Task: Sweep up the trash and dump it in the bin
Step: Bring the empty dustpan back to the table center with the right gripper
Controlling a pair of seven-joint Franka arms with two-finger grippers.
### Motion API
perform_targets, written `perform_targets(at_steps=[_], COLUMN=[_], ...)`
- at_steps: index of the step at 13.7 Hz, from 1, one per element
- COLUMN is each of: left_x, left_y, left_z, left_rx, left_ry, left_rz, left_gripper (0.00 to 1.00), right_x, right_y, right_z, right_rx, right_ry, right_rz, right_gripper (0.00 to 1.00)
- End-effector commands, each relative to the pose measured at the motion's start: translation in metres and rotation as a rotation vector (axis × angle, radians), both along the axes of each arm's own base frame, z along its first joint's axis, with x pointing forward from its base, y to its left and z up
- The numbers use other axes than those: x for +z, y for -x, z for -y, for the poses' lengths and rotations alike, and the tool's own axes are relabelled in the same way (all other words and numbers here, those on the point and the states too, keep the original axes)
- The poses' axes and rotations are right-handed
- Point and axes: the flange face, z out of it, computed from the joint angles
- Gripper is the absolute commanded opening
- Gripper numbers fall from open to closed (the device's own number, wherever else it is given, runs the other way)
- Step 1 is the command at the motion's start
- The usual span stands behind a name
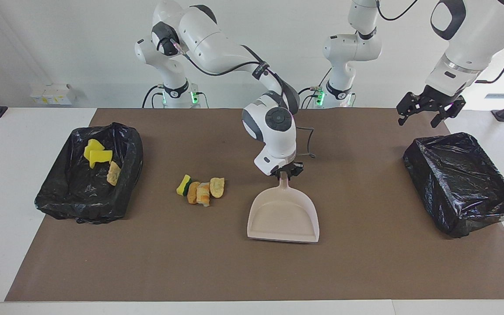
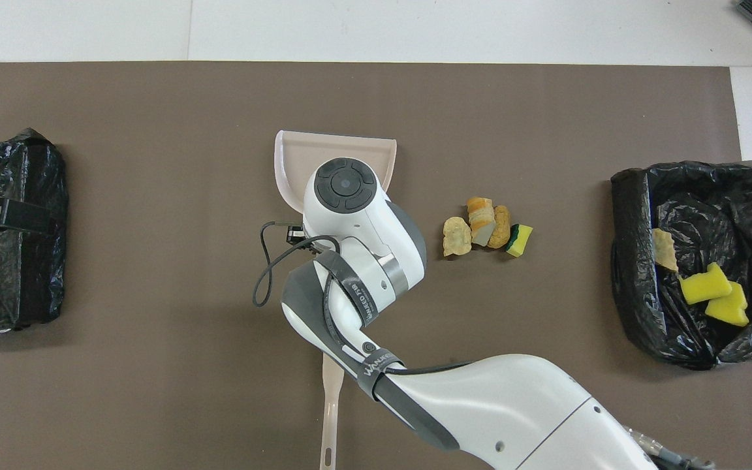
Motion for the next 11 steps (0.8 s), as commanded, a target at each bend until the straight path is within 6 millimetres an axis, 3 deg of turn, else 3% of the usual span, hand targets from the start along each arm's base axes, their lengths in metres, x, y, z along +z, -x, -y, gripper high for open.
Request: perform_targets(at_steps=[1, 2, 7, 9, 10, 11], left_x=[0.01, 0.01, 0.01, 0.01, 0.01, 0.01], left_y=[0.006, 0.006, 0.006, 0.006, 0.006, 0.006], left_z=[-0.003, -0.003, -0.003, -0.003, -0.003, -0.003], left_rx=[0.0, 0.0, 0.0, 0.0, 0.0, -0.006], left_ry=[-0.006, -0.006, -0.006, -0.006, -0.006, -0.007], left_rz=[0.019, 0.019, 0.019, 0.017, 0.019, 0.02], left_gripper=[1.0, 1.0, 1.0, 1.0, 1.0, 1.0], right_x=[0.049, 0.07, 0.097, 0.107, 0.098, 0.093], right_y=[0.001, 0.011, 0.065, 0.106, 0.139, 0.161], right_z=[0.007, 0.01, 0.033, 0.031, 0.018, 0.018], right_rx=[-0.009, 0.001, 0.053, -0.01, -0.006, -0.014], right_ry=[-0.04, -0.03, 0.034, 0.011, 0.021, 0.022], right_rz=[0.016, 0.005, -0.065, -0.151, -0.166, -0.15], right_gripper=[1.0, 1.0, 1.0, 1.0, 1.0, 1.0])
